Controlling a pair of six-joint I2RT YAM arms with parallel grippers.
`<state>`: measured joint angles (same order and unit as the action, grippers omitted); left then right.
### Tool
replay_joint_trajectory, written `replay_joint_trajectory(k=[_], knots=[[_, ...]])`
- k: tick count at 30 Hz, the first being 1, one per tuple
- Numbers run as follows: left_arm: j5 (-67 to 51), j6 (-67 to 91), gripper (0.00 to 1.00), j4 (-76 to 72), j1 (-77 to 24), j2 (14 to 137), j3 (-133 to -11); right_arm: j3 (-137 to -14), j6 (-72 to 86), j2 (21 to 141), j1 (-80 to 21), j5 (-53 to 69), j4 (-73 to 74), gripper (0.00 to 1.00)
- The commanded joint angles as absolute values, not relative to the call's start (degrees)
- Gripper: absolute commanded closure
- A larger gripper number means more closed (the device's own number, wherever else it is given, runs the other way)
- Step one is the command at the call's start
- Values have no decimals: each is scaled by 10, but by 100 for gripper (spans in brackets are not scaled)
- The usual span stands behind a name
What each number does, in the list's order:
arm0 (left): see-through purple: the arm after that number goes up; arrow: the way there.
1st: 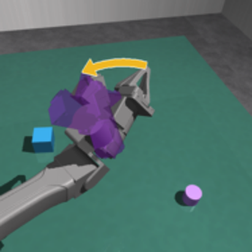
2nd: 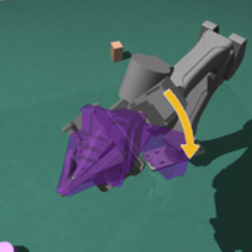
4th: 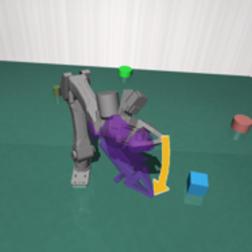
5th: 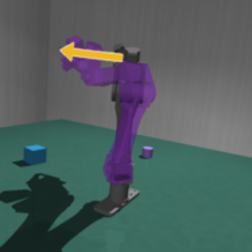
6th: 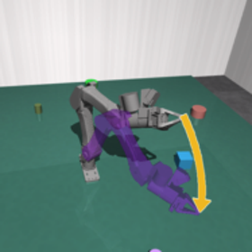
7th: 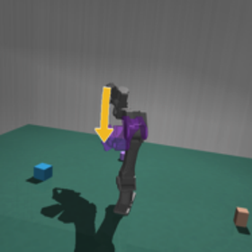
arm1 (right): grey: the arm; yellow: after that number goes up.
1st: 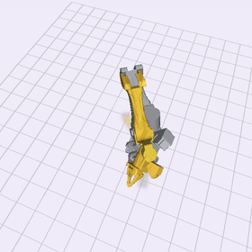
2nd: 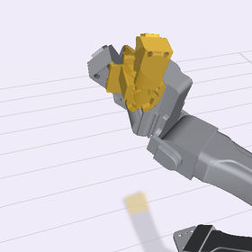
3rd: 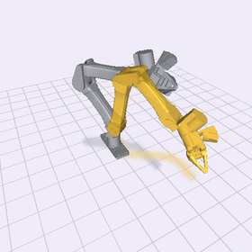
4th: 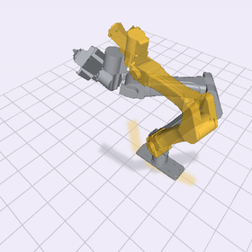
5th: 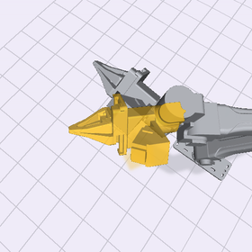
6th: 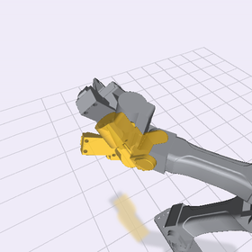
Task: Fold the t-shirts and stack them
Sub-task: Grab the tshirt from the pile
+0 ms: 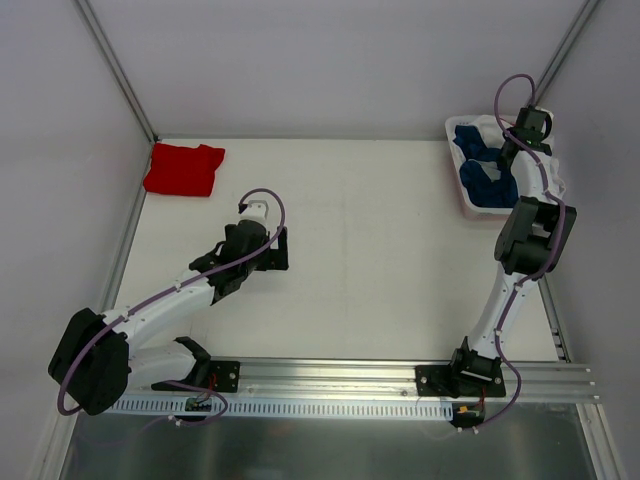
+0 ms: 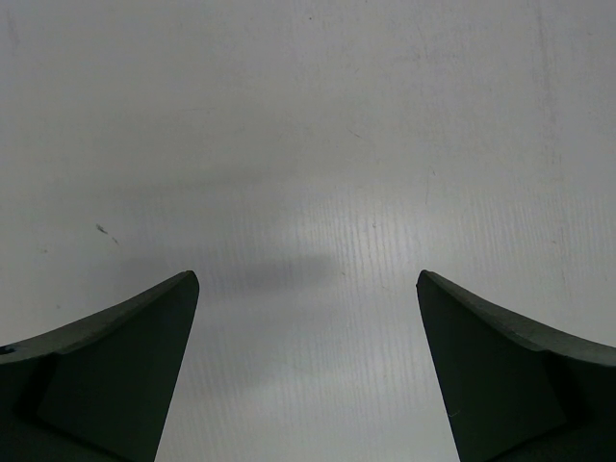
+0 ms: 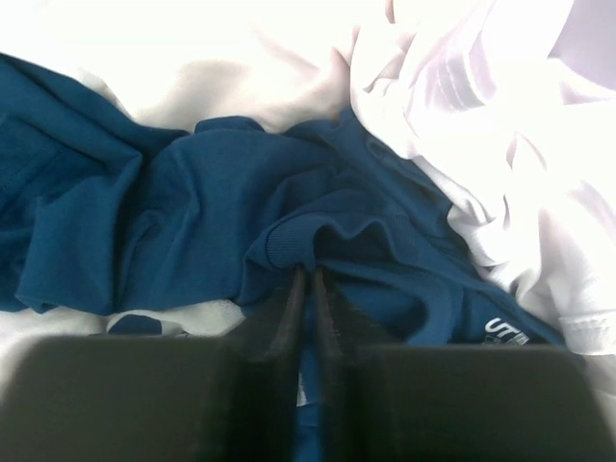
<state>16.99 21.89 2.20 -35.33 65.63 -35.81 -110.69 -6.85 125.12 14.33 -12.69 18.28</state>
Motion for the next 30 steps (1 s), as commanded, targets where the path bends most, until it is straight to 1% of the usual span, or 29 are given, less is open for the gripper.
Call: replay_joint_trajectory(k=[1,7,14,24,30], knots=[[168,221,1,7,-358,656,-366,-1115,-75,1245,142,-123,160,100],[170,223,1,7,-358,652,-363,-1103,-71,1237,140,-121,150,100],[167,224,1,5,-358,648,-361,-1085,-73,1180,122,-133,130,100],[170,226,1,2,-359,630,-350,-1094,-67,1043,66,-135,146,100],[167,229,1,-13,-358,625,-345,-1082,-58,935,36,-138,153,100]])
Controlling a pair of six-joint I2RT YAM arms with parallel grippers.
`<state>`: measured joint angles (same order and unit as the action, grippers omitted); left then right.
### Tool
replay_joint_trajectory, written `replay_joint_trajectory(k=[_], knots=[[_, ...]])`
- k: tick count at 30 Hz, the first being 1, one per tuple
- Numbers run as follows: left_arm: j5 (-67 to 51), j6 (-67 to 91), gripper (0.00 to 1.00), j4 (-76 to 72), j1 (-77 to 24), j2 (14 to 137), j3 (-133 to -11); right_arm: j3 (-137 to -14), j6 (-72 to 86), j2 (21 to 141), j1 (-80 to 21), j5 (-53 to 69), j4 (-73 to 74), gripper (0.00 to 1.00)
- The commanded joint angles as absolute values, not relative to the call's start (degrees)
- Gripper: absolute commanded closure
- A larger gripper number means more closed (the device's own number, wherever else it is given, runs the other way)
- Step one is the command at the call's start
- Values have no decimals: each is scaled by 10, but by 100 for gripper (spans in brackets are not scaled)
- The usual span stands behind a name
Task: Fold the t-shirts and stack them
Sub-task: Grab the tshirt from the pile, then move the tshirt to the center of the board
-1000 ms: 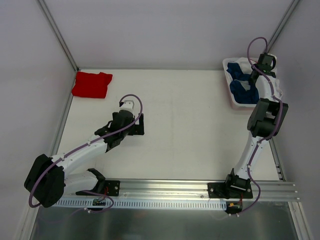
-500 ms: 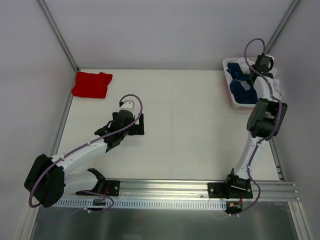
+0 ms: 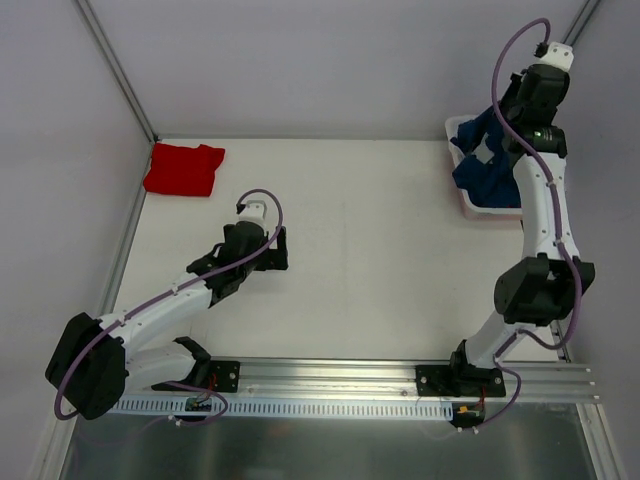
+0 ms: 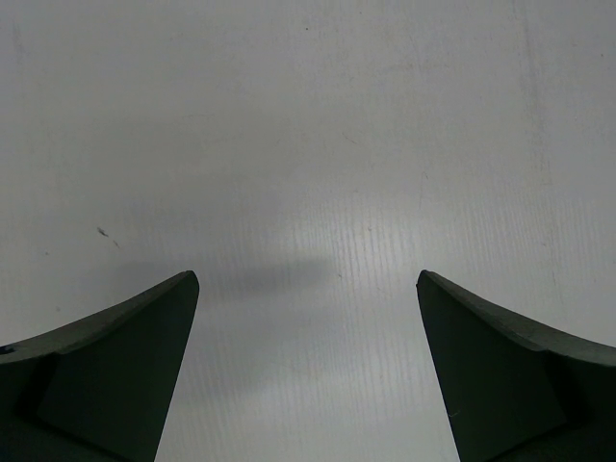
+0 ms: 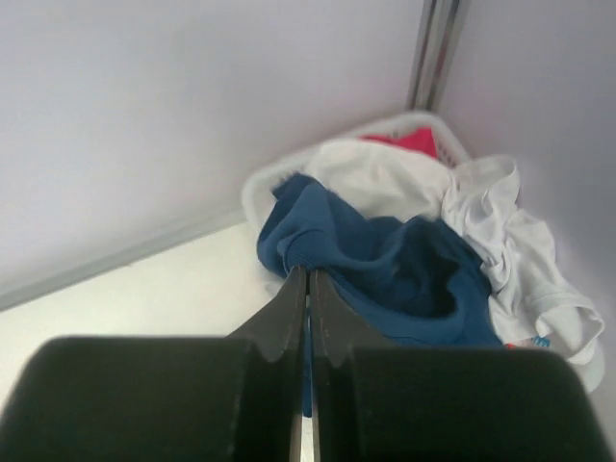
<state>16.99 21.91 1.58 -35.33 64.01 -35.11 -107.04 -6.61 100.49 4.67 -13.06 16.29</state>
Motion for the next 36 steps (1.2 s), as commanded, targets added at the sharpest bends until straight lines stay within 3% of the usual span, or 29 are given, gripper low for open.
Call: replay_joint_trajectory(k=[1,14,20,24,32,36], knots=[[166,229,1,-14,-358,625,-344,-1080,-58,921,31,-142,154,100],[171,231,1,-31,-359,613,-326,-1085,-81,662,-117,-173,181,100],[171,231,1,-44,-358,603,-314,-1026,-60,547,-124,-121,144,100],[171,231,1,-53,-358,597,-308,-975,-5,470,-125,-9,86,100],[175,229,1,-64,-359,588,-297,-987,197,448,-124,280,-34,100],[175,228,1,-67,-359,585,-295,-975,287,453,-124,319,-97,100]])
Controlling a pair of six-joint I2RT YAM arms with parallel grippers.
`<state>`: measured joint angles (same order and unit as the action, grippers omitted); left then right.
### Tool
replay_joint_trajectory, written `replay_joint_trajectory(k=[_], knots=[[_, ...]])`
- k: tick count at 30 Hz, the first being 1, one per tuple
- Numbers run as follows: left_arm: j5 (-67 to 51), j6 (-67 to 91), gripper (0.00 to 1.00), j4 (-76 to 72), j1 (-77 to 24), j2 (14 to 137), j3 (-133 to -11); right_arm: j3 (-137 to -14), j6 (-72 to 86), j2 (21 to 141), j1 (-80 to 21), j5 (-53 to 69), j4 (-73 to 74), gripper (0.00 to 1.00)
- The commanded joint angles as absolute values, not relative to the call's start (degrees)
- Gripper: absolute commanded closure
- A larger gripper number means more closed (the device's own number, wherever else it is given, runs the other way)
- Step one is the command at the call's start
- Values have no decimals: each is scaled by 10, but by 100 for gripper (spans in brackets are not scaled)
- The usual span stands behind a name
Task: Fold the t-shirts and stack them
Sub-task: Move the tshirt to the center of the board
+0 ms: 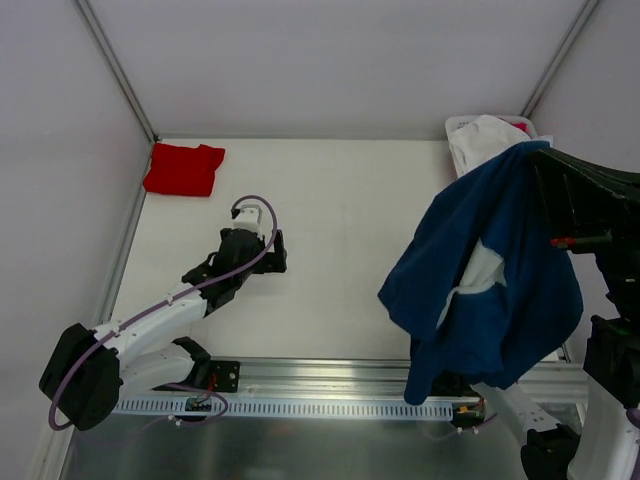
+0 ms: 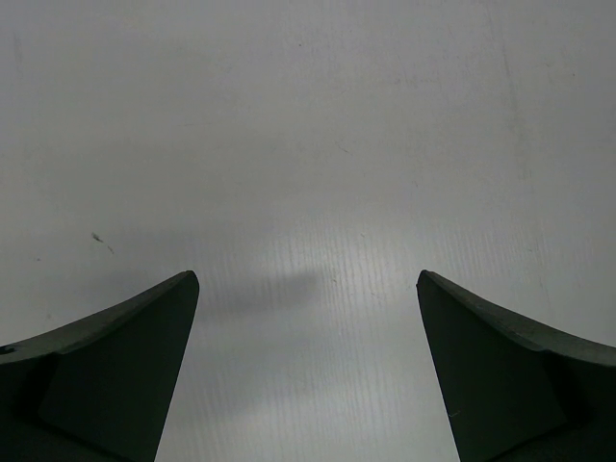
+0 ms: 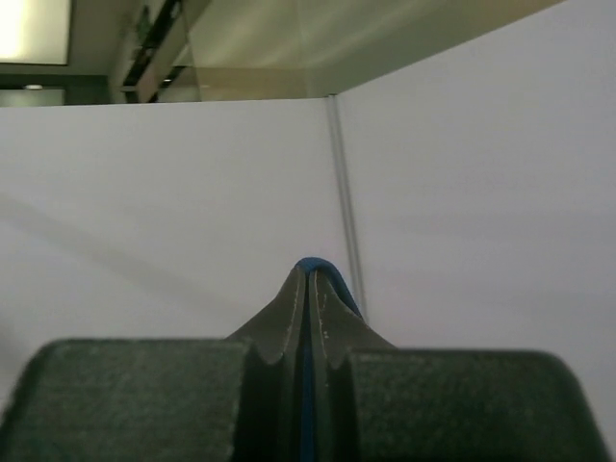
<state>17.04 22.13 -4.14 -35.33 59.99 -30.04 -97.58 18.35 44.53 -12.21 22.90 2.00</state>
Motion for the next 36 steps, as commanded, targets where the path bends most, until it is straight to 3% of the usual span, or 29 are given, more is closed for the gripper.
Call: replay_joint_trajectory(k=[1,21,27,36], knots=[[175,227,1,-67,-359,584,-294,-969,299,454,-125,324,-107,100],[162,224,1,-70,-359,569,-294,-687,321,488,-129,301,-137,100],[156,225,1,-69,-359,571,-294,-615,280,564,-134,285,-149,100],[144,243,1,-67,-363,565,-289,-587,155,704,-154,149,-139,100]])
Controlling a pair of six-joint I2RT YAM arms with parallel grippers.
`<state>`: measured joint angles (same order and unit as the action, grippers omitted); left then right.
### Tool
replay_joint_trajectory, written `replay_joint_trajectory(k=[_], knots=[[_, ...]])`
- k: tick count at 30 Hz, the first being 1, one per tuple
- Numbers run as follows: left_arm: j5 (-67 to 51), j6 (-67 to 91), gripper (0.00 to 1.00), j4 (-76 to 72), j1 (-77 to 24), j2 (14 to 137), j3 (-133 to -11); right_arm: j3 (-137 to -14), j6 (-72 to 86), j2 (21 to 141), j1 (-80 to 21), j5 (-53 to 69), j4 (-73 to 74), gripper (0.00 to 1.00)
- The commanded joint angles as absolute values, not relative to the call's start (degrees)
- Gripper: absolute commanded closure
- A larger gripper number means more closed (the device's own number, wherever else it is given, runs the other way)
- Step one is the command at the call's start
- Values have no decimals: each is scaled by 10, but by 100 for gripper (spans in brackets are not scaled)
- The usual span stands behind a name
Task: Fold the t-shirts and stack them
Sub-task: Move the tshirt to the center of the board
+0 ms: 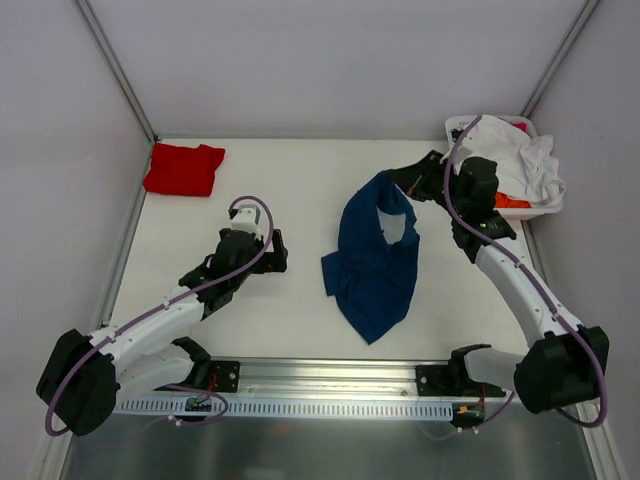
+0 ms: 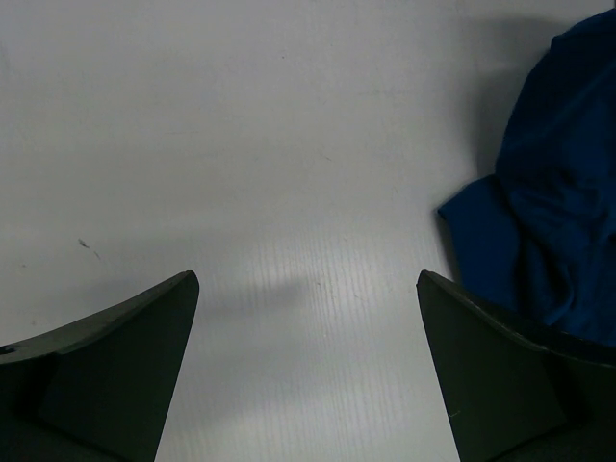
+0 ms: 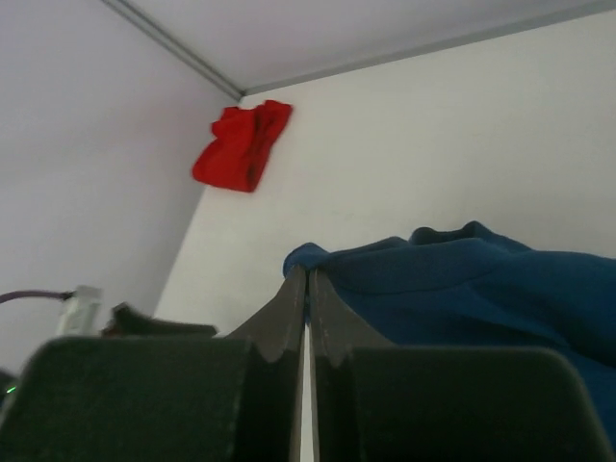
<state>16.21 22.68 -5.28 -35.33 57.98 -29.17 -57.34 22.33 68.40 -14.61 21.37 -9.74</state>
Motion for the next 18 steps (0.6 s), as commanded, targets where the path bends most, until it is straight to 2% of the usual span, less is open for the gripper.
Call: replay_joint_trajectory(k=[1,11,18], knots=[[142,246,1,-66,-364,565,-287,-597,142,717,-154,124,-137,100],[145,262,1,-65,-385,583,-288,-739,87,953,-150,-25,-92,100],[157,267,2,-54,-403,587,-290,-904,101,1123,-133,-81,-38,100]])
